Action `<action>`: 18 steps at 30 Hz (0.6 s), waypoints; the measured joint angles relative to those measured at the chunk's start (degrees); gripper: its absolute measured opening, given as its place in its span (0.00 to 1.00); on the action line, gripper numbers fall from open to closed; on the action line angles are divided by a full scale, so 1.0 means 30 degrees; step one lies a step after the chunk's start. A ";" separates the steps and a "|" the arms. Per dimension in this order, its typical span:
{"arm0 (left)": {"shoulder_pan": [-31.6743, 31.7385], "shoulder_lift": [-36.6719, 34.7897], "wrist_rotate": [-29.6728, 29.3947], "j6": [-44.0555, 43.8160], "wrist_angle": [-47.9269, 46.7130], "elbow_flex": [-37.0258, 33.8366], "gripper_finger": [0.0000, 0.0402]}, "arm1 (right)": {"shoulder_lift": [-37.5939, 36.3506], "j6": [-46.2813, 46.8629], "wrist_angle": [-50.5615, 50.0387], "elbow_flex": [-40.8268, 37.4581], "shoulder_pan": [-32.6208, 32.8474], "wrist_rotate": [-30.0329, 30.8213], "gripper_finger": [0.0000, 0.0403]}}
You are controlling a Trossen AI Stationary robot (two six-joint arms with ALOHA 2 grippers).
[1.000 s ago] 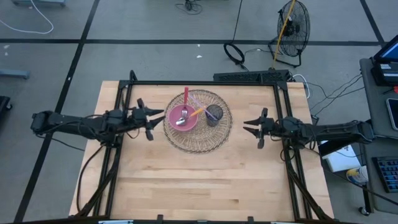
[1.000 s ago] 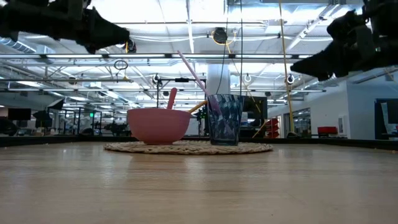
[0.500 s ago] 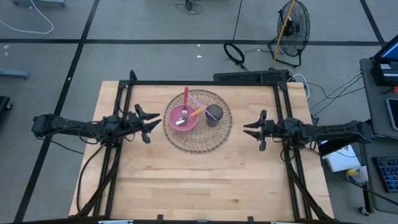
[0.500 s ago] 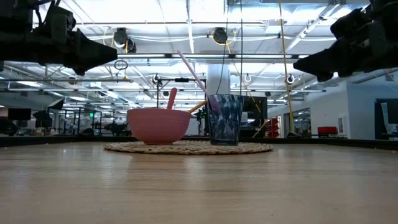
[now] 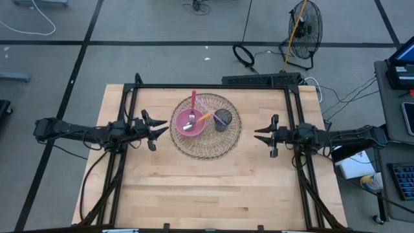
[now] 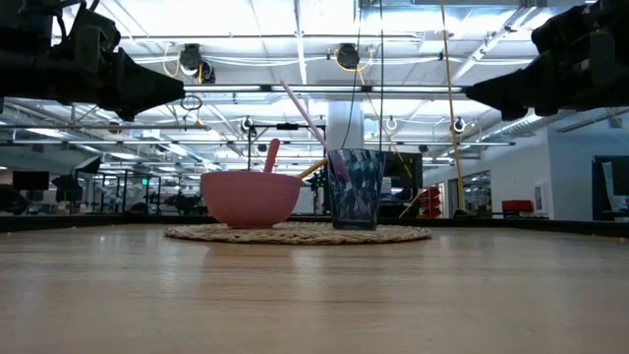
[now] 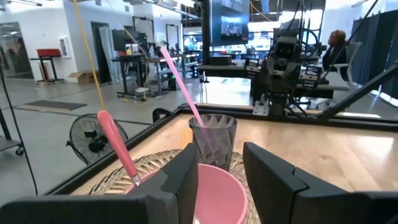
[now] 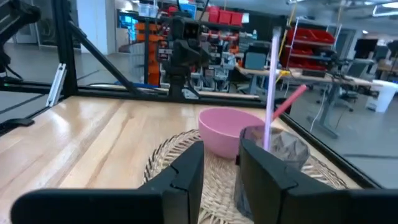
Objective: Pick & Place Utensil
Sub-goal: Return to Home Position
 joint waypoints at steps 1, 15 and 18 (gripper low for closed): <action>0.0000 0.0000 0.0000 -0.0003 -0.0021 0.0000 0.33 | -0.0108 -0.0143 -0.0076 0.0058 0.0000 -0.0009 0.23; -0.0007 0.0000 0.1013 -0.0127 -0.0986 0.0000 0.33 | -0.4027 -0.1264 -0.2731 0.0057 0.0000 0.0407 0.22; -0.0007 0.0001 0.1013 -0.0127 -0.1019 0.0000 0.33 | -0.4933 -0.1084 -0.4079 0.0293 0.0000 0.0401 0.22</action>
